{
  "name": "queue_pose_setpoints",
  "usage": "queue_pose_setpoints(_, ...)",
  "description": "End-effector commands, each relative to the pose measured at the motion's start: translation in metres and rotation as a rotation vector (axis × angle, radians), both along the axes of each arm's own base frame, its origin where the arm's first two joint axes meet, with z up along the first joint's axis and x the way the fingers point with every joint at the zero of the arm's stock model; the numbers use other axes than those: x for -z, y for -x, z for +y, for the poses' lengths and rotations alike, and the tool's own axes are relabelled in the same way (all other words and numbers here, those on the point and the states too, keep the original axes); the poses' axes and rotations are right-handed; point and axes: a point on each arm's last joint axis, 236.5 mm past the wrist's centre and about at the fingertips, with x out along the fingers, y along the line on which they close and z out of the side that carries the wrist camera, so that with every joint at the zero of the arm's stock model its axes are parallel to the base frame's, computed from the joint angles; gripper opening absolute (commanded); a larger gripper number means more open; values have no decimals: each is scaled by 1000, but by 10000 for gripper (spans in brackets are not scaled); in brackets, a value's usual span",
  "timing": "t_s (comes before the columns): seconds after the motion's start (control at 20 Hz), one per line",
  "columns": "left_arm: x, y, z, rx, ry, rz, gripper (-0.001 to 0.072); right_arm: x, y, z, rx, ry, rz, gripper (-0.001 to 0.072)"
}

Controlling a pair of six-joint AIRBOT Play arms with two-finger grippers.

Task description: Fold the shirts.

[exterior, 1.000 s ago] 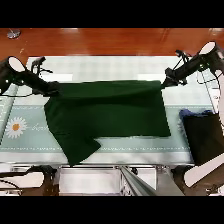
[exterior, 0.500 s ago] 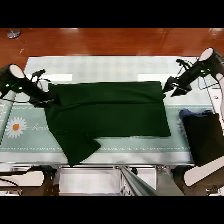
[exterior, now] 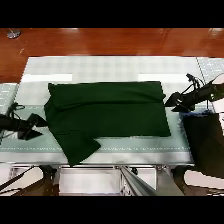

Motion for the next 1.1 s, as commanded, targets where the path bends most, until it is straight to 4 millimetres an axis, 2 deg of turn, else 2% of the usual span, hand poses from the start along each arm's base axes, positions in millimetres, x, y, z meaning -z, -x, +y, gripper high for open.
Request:
queue_pose_setpoints(0.0, 7, 19, -45, -49, 166, -13, 701, 3, 12, 20, -4, -40, -17, 627)
queue_pose_setpoints(0.1, 10, 27, -70, -32, 209, -23, 701, 2, 11, 25, -9, -47, -20, 627)
queue_pose_setpoints(0.2, 22, 40, -80, -29, 198, -2, 701, -1, 9, 29, -1, -69, -23, 627)
queue_pose_setpoints(0.25, 23, 42, -86, -32, 211, -3, 700, -2, 6, 25, 5, -65, -35, 627)
queue_pose_setpoints(0.4, 8, 34, -105, 10, 292, -65, 699, -16, -7, -24, 129, -47, -58, 628)
queue_pose_setpoints(0.45, 8, 37, -109, 36, 293, -61, 638, -19, 1, -39, 172, -59, -33, 627)
queue_pose_setpoints(0.5, 8, 39, -113, 79, 290, -74, 226, -18, 14, -47, 198, -68, 9, 627)
queue_pose_setpoints(0.55, 6, 38, -116, 101, 294, -93, 40, -14, 31, -49, 200, -71, 61, 627)
queue_pose_setpoints(0.7, 0, 23, -119, 76, 304, -160, 31, 8, 99, -47, 118, -15, 255, 628)
queue_pose_setpoints(0.8, -2, 20, -118, 71, 299, -173, 30, 23, 135, -39, 102, -16, 367, 627)
queue_pose_setpoints(0.9, -2, 20, -118, 71, 298, -173, 30, 38, 143, -23, 148, -60, 382, 627)
queue_pose_setpoints(1.05, -2, 20, -118, 71, 298, -173, 31, 46, 133, -6, 202, -125, 335, 627)
